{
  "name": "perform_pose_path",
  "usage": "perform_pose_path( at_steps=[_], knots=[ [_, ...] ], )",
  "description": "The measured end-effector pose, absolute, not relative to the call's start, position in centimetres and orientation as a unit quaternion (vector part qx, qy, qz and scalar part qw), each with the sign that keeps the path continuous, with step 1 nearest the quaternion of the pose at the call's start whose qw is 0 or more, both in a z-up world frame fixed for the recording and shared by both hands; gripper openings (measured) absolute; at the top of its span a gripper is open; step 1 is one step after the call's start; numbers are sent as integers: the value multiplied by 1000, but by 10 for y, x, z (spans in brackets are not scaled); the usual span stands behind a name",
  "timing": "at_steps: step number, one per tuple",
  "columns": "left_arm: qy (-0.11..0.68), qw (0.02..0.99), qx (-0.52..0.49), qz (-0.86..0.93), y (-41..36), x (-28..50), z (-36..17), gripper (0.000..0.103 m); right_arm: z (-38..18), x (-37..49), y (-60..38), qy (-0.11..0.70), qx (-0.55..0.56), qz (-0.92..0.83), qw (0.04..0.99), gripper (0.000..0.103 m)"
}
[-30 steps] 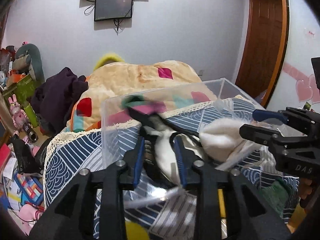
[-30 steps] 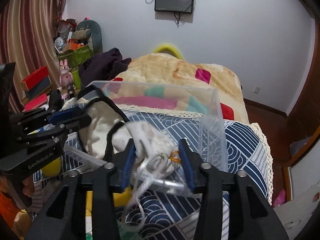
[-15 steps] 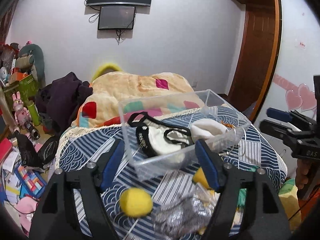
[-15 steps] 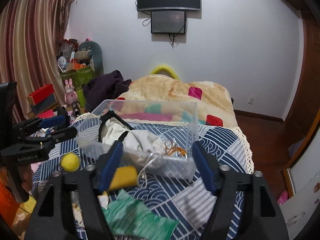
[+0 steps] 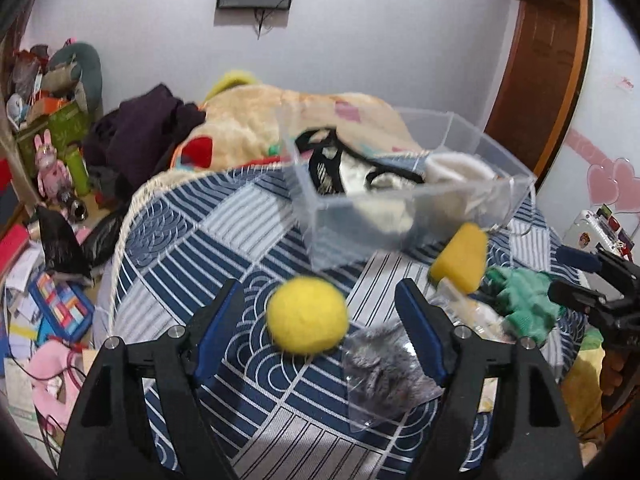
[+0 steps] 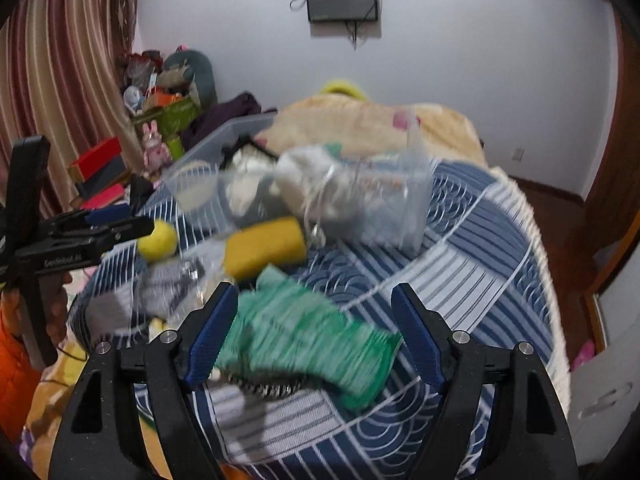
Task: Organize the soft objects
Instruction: 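Grasp the yellow felt ball with the left tool while the right tool grasps the green knitted cloth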
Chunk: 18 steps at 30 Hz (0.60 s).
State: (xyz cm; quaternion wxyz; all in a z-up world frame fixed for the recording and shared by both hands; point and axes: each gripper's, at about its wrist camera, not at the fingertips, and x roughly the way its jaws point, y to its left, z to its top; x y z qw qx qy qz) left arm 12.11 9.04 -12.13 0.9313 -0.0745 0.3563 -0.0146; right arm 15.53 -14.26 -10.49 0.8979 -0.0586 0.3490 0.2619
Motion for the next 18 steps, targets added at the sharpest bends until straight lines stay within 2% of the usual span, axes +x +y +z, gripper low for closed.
perform_pose_path(
  at_steps=[2, 3, 4, 6, 8, 12, 14, 16, 18],
  knots=[
    [364, 928, -81, -12, 92, 124, -130, 77, -111, 158, -143, 360, -52, 266, 893, 76],
    [366, 927, -84, -11, 93, 126, -132, 77, -114, 158, -144, 363, -49, 267, 891, 72],
    [368, 926, -87, -10, 94, 127, -135, 77, -117, 160, -144, 369, -50, 267, 889, 63],
    [372, 923, -96, -12, 96, 129, -140, 77, -121, 161, -145, 378, -49, 272, 884, 51],
    [372, 923, -101, -15, 97, 129, -143, 69, -124, 161, -144, 381, -44, 278, 881, 42],
    [376, 921, -102, -19, 95, 133, -147, 60, -124, 157, -147, 376, -37, 281, 882, 28],
    [380, 919, -103, -23, 95, 135, -150, 48, -123, 155, -149, 372, -34, 283, 883, 22],
    [381, 918, -105, -25, 95, 136, -151, 46, -120, 152, -153, 366, -30, 282, 886, 15],
    [377, 920, -105, -23, 94, 134, -150, 46, -116, 150, -156, 359, -24, 281, 890, 14]
  ],
)
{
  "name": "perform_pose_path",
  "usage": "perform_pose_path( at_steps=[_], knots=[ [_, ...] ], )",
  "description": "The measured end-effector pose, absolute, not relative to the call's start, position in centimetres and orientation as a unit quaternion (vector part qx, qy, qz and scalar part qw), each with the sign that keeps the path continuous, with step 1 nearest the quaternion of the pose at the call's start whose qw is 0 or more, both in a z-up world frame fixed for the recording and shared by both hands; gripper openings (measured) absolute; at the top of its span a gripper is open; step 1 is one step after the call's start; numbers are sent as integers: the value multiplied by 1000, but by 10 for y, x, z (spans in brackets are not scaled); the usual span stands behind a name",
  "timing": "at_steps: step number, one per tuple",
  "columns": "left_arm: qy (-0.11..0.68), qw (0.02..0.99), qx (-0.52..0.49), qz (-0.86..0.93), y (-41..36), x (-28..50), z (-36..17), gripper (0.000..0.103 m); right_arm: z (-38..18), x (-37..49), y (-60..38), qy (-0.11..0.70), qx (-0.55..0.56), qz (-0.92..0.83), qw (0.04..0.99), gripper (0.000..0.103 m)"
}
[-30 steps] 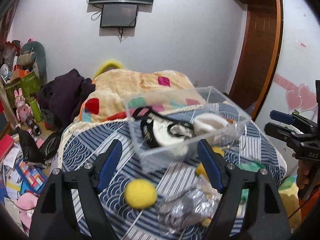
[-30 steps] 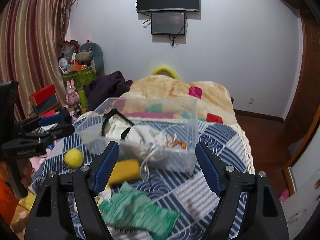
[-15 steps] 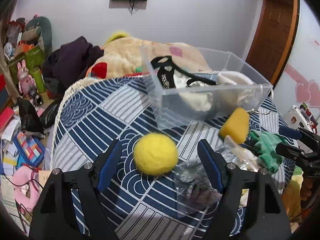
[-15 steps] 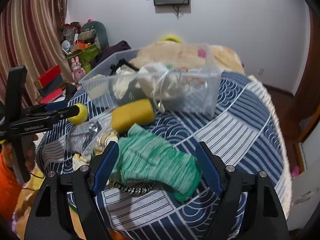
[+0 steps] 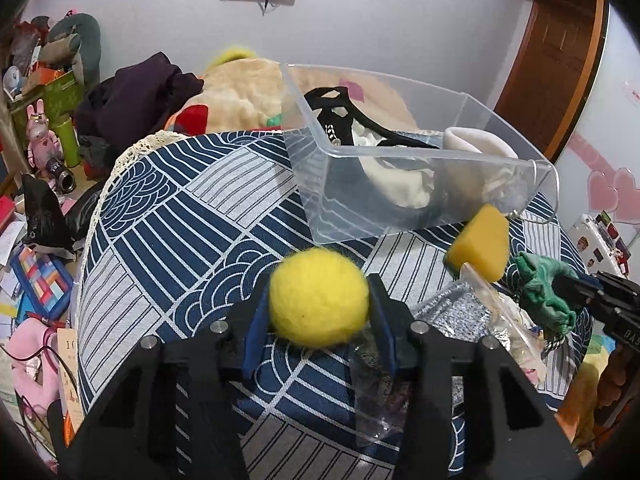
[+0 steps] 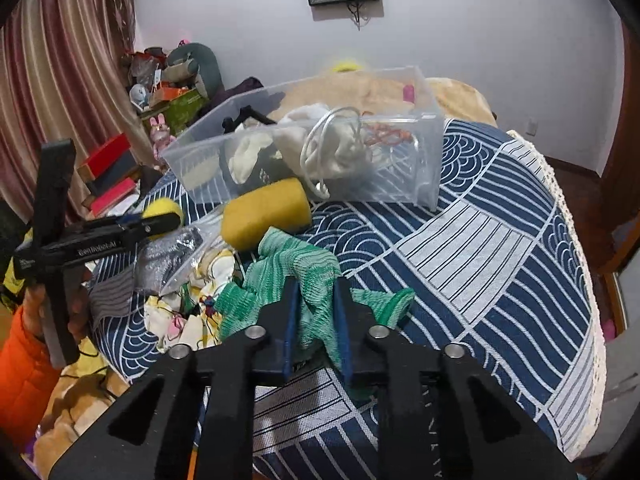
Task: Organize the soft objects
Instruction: 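Grasp the yellow felt ball with the left tool while the right tool grasps the green knitted cloth, then carry the ball and green cloth into the clear box and open both tools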
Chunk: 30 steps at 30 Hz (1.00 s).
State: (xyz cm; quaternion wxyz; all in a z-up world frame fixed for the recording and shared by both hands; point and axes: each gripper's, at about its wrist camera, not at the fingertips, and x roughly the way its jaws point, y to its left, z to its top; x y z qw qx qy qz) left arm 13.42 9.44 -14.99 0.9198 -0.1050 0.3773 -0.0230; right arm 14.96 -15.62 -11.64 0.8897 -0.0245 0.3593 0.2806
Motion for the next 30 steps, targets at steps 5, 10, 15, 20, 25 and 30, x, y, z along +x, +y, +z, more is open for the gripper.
perform_pose_path(
  at_steps=[5, 10, 15, 20, 25, 30],
  knots=[
    [364, 925, -102, -25, 93, 125, -139, 46, -102, 145, -166, 334, -12, 274, 902, 13],
    [340, 935, -96, -29, 88, 113, -118, 46, -83, 140, -176, 307, -6, 265, 914, 13],
    [311, 946, -89, -39, 80, 107, -92, 46, -64, 139, -176, 281, 1, 264, 922, 13],
    [280, 955, -82, -50, 71, 110, -68, 46, -44, 144, -170, 251, 4, 267, 930, 13],
    [261, 960, -78, -59, 63, 121, -51, 46, -29, 158, -161, 228, 5, 268, 936, 13],
    [255, 961, -80, -66, 58, 139, -42, 46, -22, 174, -145, 219, -6, 268, 938, 13]
  ],
)
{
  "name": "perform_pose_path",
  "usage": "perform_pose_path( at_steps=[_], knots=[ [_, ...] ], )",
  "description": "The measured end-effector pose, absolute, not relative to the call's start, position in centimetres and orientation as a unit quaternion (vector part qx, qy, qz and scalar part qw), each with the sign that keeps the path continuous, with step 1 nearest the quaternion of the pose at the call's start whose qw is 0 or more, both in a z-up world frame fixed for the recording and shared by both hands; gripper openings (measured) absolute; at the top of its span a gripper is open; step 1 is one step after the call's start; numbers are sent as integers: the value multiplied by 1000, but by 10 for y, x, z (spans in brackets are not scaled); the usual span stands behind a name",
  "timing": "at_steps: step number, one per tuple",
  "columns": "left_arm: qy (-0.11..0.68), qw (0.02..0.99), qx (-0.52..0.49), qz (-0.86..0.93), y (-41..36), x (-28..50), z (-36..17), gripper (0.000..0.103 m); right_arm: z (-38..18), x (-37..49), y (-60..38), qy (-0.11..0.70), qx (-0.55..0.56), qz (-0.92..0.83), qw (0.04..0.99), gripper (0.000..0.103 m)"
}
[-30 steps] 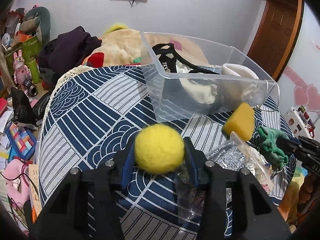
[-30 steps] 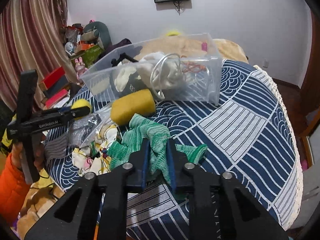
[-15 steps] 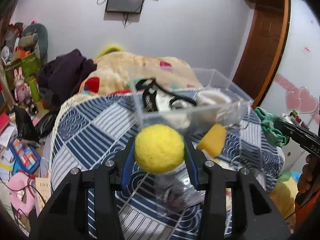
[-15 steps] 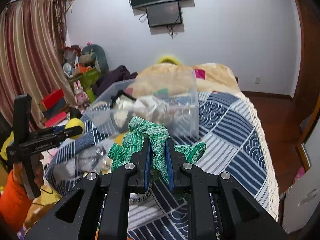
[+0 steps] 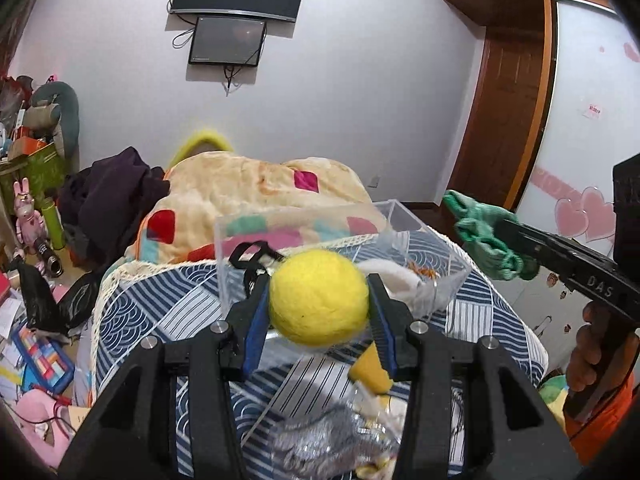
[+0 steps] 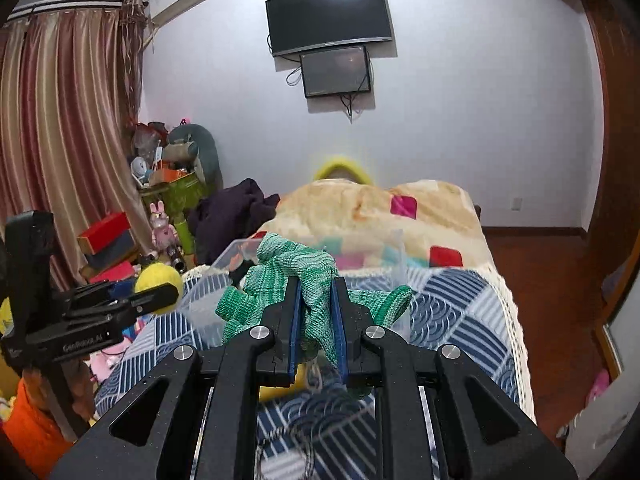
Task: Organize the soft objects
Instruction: 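Carry the ball and green cloth into the clear box and open both tools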
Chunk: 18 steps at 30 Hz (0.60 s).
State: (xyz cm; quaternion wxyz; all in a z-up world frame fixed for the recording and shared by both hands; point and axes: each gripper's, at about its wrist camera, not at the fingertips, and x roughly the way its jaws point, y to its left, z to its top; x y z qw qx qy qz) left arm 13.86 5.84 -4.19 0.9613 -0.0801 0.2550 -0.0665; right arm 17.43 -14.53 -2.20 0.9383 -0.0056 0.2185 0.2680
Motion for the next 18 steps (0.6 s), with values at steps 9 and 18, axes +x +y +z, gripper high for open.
perform_pose_path(
  at_steps=[9, 18],
  knots=[
    [284, 954, -75, -59, 55, 184, -54, 46, -34, 204, -114, 245, -37, 270, 930, 13],
    [328, 942, -58, -46, 50, 218, -83, 46, -59, 226, -96, 289, -53, 264, 919, 13]
  ],
)
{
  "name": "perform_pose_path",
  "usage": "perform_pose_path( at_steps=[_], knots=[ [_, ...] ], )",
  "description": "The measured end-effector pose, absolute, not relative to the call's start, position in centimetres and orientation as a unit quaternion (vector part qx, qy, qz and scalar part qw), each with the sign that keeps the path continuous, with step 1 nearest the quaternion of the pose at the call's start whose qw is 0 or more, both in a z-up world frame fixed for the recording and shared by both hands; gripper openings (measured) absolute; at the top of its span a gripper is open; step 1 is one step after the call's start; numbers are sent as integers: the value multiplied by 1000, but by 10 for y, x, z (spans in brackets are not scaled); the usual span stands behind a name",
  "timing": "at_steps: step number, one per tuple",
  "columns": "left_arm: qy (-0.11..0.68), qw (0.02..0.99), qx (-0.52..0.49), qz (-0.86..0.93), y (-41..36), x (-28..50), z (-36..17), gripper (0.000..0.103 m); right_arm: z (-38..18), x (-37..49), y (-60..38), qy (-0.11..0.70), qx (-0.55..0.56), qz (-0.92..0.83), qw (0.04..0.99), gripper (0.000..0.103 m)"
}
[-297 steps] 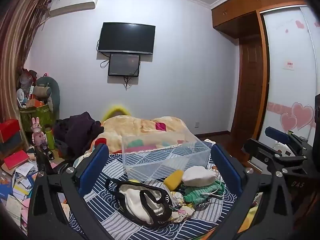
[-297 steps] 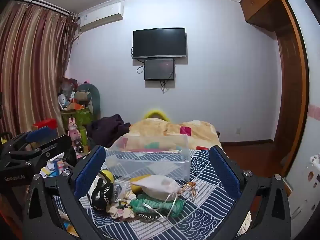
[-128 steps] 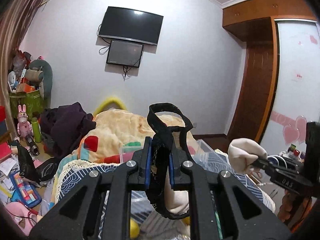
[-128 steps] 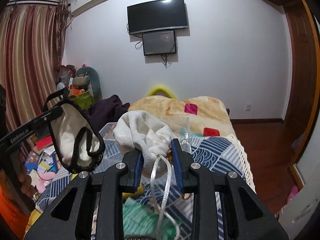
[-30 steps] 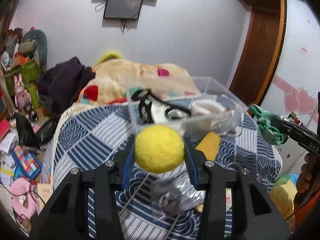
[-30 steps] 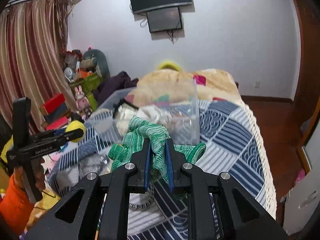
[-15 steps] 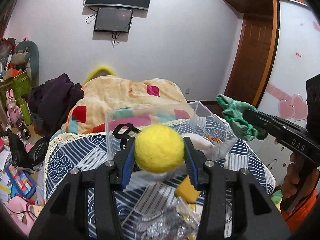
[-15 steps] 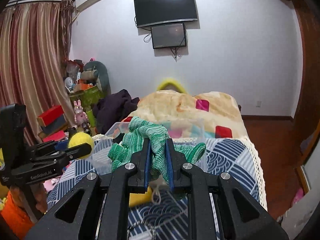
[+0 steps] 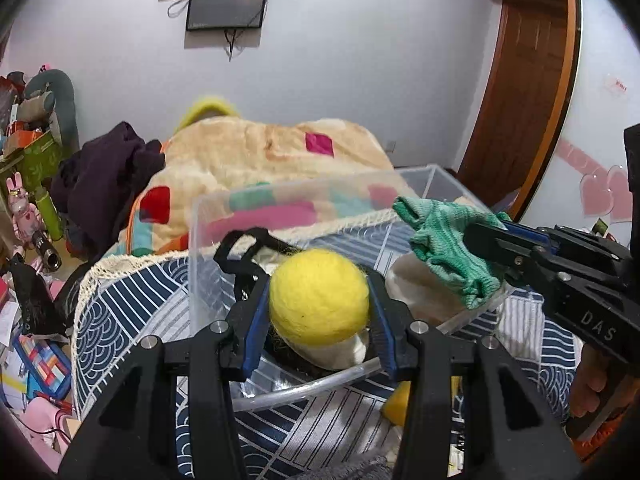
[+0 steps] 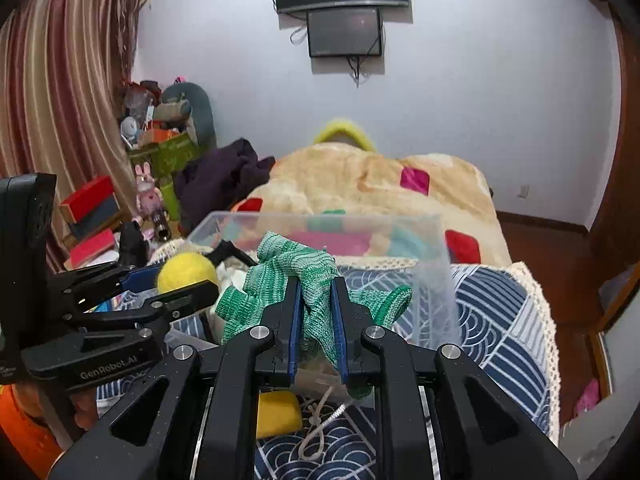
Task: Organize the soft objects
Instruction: 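Carry the ball and green cloth into the clear box and open both tools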
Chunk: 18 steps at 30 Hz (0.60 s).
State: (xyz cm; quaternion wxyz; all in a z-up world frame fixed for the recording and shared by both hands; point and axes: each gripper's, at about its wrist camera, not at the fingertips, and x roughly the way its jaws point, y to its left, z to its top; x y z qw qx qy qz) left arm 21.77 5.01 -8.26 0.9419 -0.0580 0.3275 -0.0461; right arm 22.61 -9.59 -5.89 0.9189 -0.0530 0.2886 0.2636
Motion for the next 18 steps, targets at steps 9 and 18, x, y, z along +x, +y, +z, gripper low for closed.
perform_pose_path(
  at_steps=[9, 18],
  knots=[
    [341, 938, -37, -36, 44, 219, -94, 53, -66, 230, -93, 299, -81, 249, 918, 25],
    [329, 942, -57, -40, 52, 202, -81, 68, -56, 217, -103, 282, -82, 240, 925, 54]
  ],
)
